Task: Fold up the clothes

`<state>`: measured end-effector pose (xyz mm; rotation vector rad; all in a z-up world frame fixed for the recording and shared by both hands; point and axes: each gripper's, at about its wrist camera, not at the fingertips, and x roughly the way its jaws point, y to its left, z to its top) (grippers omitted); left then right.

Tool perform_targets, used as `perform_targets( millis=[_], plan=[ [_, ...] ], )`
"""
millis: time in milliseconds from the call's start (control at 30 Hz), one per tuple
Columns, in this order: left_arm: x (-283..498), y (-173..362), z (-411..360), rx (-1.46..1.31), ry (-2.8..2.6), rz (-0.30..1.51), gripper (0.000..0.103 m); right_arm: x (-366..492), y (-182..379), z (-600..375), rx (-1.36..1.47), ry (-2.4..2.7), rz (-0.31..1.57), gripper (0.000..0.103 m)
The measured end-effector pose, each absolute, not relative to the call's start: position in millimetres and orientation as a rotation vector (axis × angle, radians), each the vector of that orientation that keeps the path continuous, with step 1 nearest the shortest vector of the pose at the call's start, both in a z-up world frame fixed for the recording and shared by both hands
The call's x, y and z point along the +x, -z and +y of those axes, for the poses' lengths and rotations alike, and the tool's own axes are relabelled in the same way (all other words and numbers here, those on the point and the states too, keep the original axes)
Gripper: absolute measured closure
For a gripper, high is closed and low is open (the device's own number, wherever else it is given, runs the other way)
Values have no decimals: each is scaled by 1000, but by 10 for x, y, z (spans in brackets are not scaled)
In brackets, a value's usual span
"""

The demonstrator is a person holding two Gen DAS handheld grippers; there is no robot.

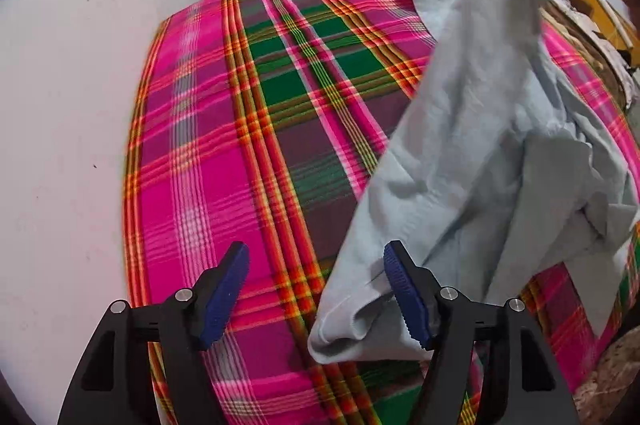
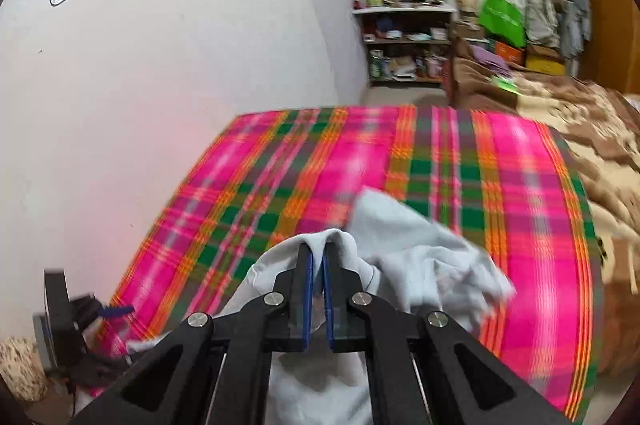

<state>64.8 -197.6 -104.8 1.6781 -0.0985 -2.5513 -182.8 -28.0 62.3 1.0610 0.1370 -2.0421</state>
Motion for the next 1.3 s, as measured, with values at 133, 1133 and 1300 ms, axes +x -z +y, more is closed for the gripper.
perform_targets(
  millis=[133,1133,1300],
  plan=[
    [679,1094,-2026,1691,2534,-37,31,-2020,-652,-771,1051,1993,190,98],
    [592,1110,-2252,1680,2497,173,31,-2431,-369,-1152,1108,1980,326,98],
    [521,1190,-2190,1742,2466,135,31,-2244,-127,225,1311,2107,250,77]
  ],
)
